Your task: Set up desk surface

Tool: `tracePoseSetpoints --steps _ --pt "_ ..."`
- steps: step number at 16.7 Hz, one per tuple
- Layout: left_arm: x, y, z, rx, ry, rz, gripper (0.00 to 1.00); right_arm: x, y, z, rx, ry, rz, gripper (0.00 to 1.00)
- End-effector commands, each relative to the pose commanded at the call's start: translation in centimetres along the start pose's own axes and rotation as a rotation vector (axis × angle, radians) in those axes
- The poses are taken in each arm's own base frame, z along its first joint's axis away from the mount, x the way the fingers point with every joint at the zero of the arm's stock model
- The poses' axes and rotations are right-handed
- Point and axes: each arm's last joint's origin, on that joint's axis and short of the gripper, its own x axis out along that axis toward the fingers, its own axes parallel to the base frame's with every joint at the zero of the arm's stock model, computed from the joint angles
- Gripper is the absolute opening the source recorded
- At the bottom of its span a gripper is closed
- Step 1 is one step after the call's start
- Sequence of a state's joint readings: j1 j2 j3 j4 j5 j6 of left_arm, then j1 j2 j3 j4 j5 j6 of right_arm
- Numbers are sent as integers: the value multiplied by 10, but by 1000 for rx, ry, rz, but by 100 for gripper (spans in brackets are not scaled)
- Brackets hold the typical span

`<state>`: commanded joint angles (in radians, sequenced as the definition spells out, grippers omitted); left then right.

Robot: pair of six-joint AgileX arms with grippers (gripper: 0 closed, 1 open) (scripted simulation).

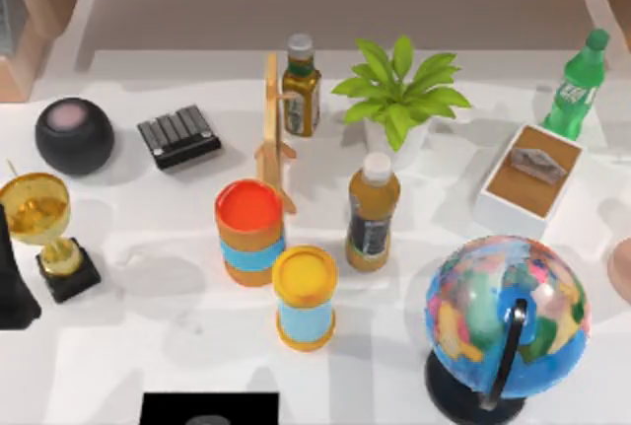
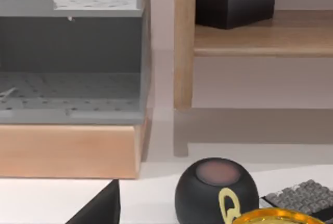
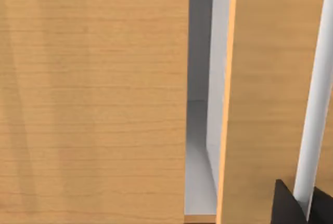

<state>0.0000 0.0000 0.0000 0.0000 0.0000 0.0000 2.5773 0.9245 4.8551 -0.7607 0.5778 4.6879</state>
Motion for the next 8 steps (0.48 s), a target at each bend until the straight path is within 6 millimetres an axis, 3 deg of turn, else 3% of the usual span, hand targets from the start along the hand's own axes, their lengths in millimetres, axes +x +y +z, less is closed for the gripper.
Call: tracePoseSetpoints --steps 3,8 --pt "0 0 0 0 0 0 100 2 -2 1 0 1 -8 0" --pt "0 0 0 0 0 0 100 44 2 4 -9 -7 5 0"
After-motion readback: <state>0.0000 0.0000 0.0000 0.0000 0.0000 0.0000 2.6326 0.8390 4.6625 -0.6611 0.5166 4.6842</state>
